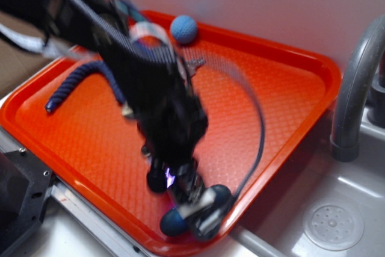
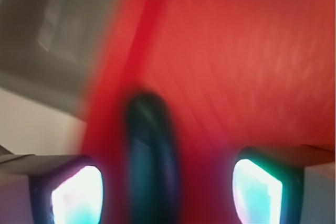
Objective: Grab the plastic pickle.
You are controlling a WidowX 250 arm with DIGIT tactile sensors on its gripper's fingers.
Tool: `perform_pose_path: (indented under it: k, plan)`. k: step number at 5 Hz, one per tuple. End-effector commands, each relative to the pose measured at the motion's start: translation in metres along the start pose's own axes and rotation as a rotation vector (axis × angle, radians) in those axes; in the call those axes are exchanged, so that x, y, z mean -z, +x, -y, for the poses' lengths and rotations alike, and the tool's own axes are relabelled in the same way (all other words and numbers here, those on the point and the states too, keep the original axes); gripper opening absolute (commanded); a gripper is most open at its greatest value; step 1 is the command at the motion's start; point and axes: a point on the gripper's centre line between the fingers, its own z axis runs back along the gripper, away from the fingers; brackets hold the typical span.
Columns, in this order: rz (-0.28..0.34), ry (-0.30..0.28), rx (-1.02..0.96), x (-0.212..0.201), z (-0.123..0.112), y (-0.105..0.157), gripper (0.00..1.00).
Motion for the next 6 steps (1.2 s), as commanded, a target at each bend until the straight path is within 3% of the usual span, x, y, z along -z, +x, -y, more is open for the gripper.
perform_pose_path:
  k: [1, 2, 3, 5, 6]
  plan:
    - [-0.05, 0.046, 0.026, 0.011, 0.002, 0.0, 1.0]
    - [-0.046, 0.07, 0.067, 0.006, -0.002, -0.004, 1.0]
    - [-0.001, 0.094, 0.108, -0.004, -0.01, -0.011, 1.0]
    - [0.008, 0.156, 0.069, -0.007, -0.027, -0.008, 1.0]
    - [-0.058, 0.156, 0.154, 0.0, -0.025, 0.002, 1.0]
